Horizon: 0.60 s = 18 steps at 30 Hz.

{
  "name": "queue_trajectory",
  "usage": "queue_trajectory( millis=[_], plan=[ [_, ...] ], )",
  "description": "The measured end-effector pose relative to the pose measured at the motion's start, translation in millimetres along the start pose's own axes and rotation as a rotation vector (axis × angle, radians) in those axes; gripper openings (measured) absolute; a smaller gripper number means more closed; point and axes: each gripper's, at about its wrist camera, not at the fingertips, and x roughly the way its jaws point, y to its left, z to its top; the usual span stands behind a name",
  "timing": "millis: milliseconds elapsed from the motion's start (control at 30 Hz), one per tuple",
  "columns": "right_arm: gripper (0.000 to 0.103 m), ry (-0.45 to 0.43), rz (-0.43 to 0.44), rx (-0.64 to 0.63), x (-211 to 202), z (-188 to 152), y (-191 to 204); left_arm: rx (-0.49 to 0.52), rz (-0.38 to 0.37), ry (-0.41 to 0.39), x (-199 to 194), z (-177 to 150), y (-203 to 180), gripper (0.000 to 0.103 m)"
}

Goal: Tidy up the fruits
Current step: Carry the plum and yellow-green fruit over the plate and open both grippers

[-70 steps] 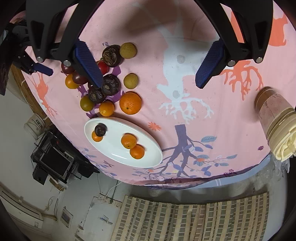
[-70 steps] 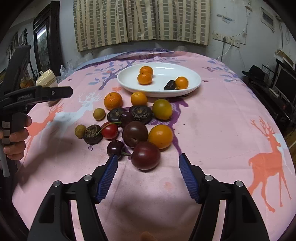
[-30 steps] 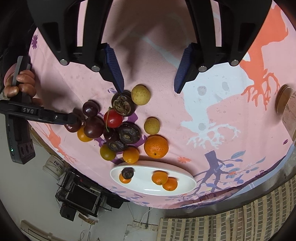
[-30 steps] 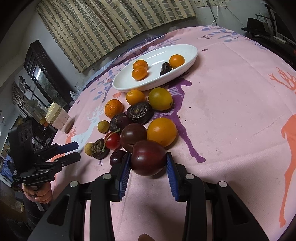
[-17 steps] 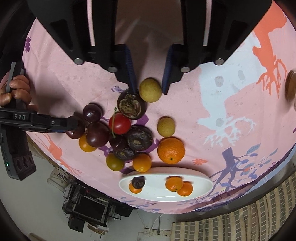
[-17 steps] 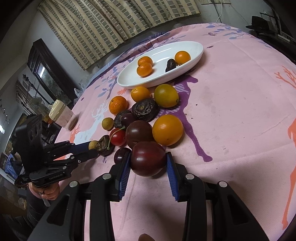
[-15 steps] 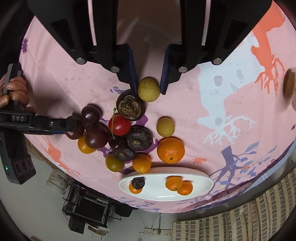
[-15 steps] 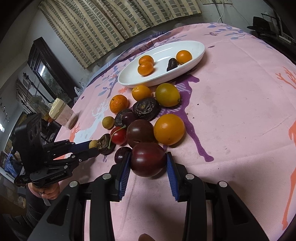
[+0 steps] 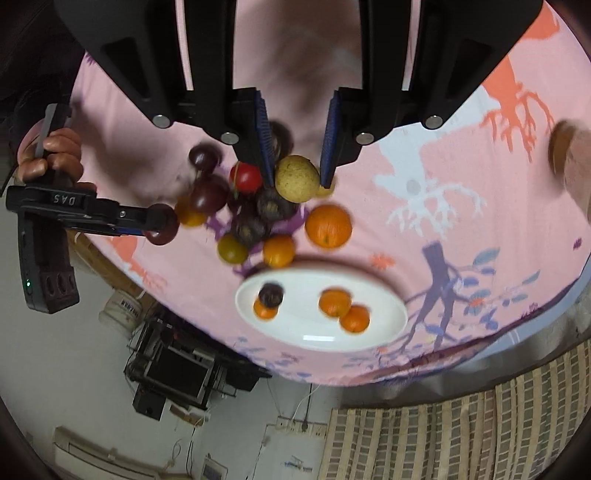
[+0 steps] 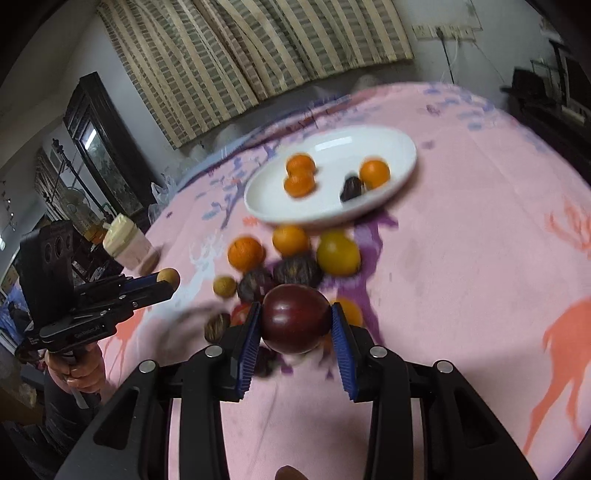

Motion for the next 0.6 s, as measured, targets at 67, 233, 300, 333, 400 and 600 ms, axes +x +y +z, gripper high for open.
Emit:
queue_trajectory(
  millis=[67,233,300,333,400,600],
  plan=[
    [0.038,-0.036,-0.005,-0.016,-2,21,2,0.009,0.002,-0.033,-1,26,-3,0.024],
    [0.038,-0.108,-0.065,-0.026,15,80,-4,0.005,0.037,-0.096,15,94,-2,0.024],
    [0.038,-0.11,-0.088,-0.018,28,95,-12,-0.007,0.062,-0.1,35,119,3,0.024],
    [0.038,-0.104,-0.102,-0.014,36,103,-17,-0.015,0.074,-0.091,46,128,6,0.024],
    [0.038,-0.084,-0.137,-0.002,58,116,-30,-0.038,0.075,-0.066,67,138,15,0.024],
    [0.038,-0.022,-0.157,0.011,100,128,-47,-0.079,0.1,0.02,122,146,40,0.024]
  ],
)
